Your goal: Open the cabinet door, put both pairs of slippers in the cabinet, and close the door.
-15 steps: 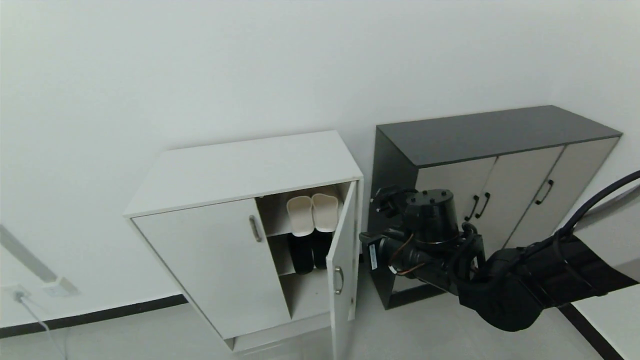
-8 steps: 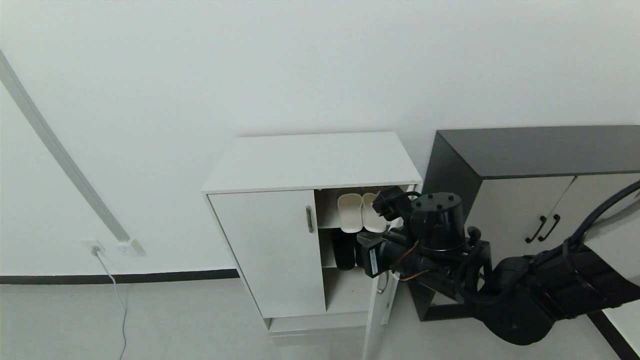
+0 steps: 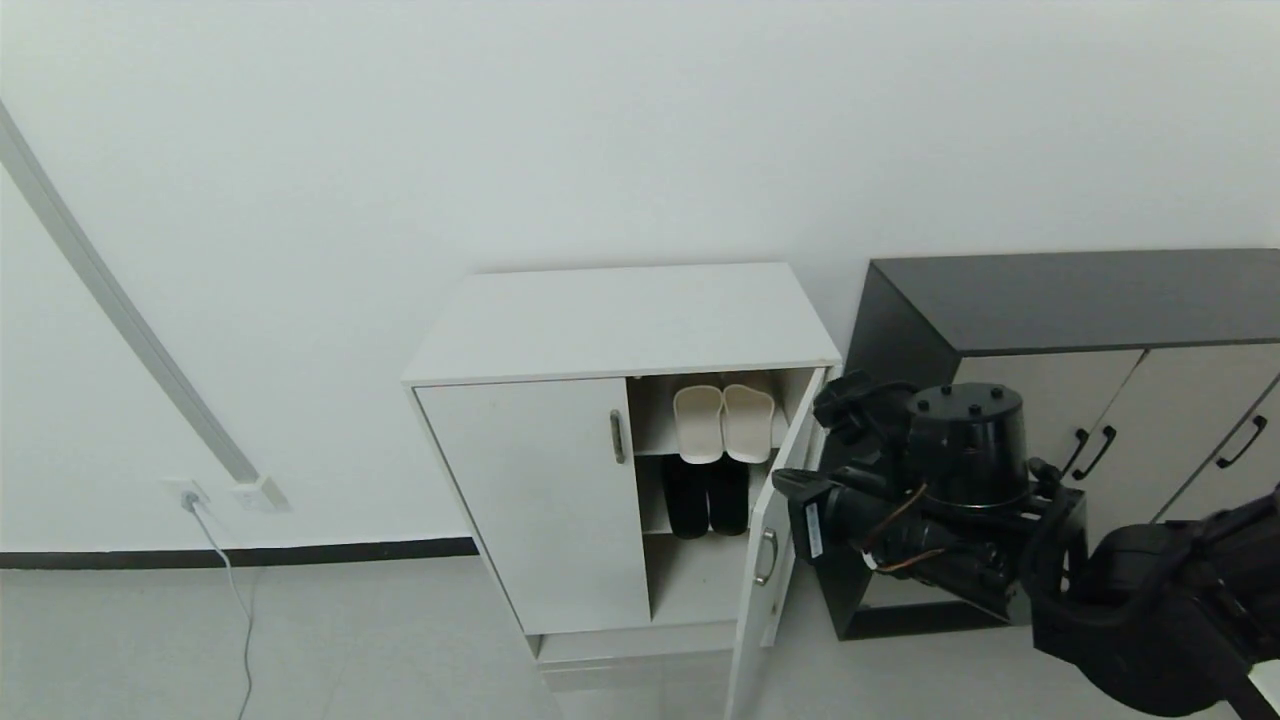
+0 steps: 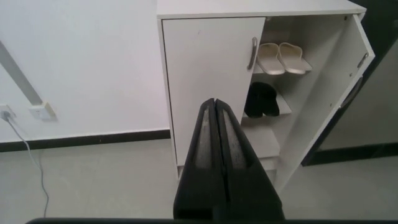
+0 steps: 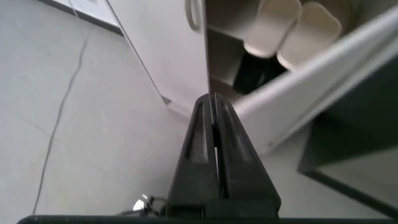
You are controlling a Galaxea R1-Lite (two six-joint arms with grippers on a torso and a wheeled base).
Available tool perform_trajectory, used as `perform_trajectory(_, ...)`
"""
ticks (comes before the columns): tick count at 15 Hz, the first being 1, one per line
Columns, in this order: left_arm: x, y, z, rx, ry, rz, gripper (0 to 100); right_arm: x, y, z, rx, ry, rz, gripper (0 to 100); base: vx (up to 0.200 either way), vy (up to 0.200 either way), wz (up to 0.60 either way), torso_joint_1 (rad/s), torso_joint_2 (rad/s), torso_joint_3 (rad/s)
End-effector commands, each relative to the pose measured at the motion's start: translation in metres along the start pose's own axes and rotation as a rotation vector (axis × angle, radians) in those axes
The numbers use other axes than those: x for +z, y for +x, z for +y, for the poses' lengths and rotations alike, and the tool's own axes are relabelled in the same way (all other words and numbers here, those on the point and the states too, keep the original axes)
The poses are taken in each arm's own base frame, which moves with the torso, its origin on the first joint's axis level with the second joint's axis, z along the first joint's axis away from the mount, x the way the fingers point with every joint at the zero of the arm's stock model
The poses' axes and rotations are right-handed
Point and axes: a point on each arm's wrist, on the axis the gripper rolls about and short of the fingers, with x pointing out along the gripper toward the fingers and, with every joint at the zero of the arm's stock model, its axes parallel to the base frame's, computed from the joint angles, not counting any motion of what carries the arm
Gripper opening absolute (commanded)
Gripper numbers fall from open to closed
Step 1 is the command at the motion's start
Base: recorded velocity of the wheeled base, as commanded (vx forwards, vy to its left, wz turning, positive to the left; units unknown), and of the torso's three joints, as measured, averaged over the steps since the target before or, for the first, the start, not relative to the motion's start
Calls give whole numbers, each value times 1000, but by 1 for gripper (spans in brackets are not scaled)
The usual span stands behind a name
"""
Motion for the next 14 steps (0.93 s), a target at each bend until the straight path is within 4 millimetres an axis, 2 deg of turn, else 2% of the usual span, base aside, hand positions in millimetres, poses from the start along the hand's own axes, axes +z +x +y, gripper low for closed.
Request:
perform_trajectory(1,0,0,0,3,-2,0,0,-1,-21,-15,-37,11,8,0,0,0,0,0,0,0)
perform_trajectory(2,0,0,0,4,-2,0,0,-2,-21,-15,-39,11,9,0,200,0,0,7,2,2)
perform_trajectory(3,0,0,0,6,-2,0,0,-10,-36,-23,-61,17,32,0,200,0,0,-7,7,-7)
perform_trajectory(4,0,0,0,4,-2,0,0,-16,-42,-25,-67,17,51,0,200,0,0,-17,2,2)
perform_trajectory(5,0,0,0,4,-2,0,0,-20,-43,-26,-72,17,64,0,200,0,0,2,-2,7)
perform_trajectory(7,0,0,0,4,-3,0,0,-29,-43,-26,-74,15,100,0,0,0,0,0,0,0)
perform_trajectory(10,0,0,0,4,-3,0,0,-42,-29,-22,-60,9,157,0,0,0,0,0,0,0)
perform_trajectory(14,0,0,0,6,-8,0,0,-57,14,-13,-46,1,163,0,0,0,0,0,0,0)
